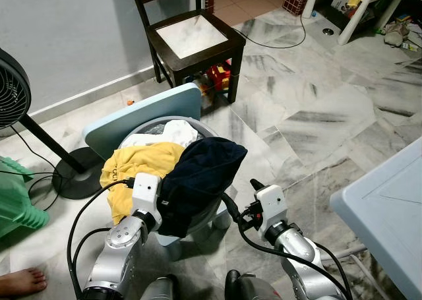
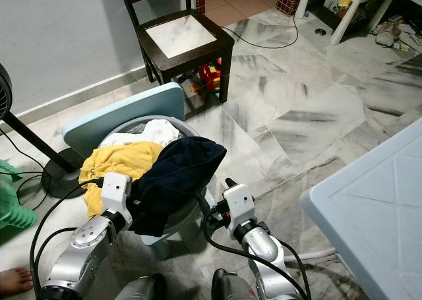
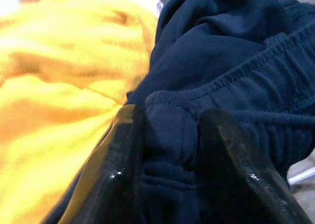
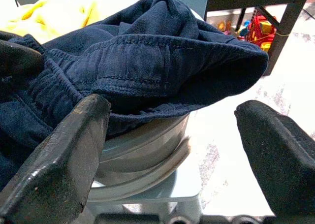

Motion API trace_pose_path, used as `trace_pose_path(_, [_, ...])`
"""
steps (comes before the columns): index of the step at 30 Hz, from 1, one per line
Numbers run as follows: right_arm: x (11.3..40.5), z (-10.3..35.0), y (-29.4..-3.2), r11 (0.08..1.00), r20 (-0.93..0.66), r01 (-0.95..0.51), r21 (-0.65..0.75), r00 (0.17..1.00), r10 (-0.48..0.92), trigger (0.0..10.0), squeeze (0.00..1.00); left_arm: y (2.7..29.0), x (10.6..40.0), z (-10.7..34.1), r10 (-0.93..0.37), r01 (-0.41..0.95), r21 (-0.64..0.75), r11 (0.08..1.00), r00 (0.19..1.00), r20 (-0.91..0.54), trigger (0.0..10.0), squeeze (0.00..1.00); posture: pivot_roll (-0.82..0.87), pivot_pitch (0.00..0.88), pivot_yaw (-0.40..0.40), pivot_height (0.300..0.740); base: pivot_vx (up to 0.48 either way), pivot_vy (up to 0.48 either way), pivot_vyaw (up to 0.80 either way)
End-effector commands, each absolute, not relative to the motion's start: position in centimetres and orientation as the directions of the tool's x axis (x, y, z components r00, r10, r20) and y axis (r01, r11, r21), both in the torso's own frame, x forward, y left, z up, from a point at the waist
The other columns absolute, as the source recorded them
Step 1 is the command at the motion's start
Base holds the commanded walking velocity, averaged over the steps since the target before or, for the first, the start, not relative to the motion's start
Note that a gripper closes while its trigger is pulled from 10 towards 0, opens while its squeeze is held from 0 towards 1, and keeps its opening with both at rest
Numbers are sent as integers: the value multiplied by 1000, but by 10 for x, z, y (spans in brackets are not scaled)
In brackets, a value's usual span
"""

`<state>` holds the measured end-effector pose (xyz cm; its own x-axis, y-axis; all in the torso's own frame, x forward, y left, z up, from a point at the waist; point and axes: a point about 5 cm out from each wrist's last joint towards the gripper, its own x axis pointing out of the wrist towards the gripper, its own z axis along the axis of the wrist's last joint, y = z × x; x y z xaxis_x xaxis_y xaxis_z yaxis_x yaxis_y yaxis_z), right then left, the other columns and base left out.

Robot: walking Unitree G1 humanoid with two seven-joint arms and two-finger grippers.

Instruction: Hang hanger

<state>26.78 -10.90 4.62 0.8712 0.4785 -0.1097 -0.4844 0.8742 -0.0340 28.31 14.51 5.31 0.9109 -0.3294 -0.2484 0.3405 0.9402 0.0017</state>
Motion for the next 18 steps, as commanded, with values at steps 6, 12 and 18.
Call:
trace_pose_path(6, [265,44,-111,874,-119,-485,-37,870,478,10000,0,159,275,45,-280,351,290,890,925,-258,0,0,63,244,-7,740,0,0,0])
trace_pose_path(12, [267,43,-111,876,-118,-482,-38,872,475,10000,0,160,273,51,-345,396,534,747,917,-198,0,0,67,241,-5,740,0,0,0])
trace_pose_path(18, [268,43,-110,874,-119,-484,-39,871,477,10000,0,149,268,48,-441,451,613,648,879,-181,0,0,72,238,-10,740,0,0,0])
